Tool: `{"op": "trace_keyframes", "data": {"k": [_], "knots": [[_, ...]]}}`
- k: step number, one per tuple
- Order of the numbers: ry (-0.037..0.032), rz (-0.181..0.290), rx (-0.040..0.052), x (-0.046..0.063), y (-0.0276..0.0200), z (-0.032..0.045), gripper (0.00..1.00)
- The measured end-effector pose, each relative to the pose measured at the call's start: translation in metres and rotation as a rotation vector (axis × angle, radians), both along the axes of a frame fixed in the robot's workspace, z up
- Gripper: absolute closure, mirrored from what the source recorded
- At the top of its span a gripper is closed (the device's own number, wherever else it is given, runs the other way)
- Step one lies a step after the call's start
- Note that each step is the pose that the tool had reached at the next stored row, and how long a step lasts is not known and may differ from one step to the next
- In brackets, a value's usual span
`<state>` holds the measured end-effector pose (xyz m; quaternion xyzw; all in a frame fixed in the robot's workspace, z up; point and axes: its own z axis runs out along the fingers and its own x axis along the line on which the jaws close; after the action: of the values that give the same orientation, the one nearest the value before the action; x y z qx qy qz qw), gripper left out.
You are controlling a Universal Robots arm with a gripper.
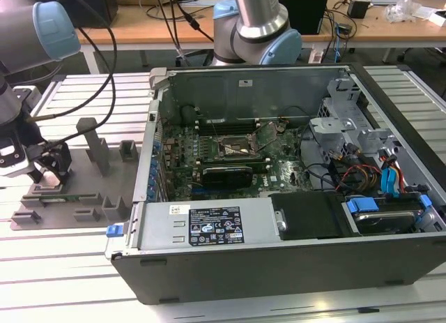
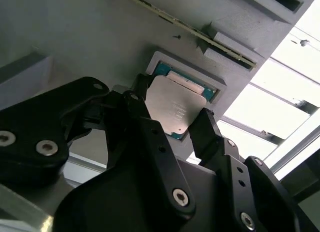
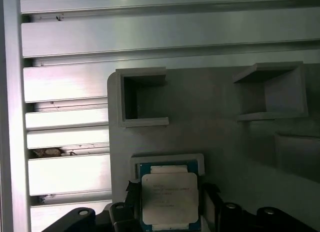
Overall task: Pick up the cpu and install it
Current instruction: 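Pick up the cpu and move it towards the insertion slot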
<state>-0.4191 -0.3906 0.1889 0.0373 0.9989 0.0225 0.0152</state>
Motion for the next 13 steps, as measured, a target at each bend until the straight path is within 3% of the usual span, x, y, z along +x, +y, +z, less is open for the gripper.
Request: {"op": "trace_keyframes", "data": {"k": [13], "knots": [[-0.0002, 0.0, 0.0001, 0.0, 0.0024, -0.0011, 0.4]]}}
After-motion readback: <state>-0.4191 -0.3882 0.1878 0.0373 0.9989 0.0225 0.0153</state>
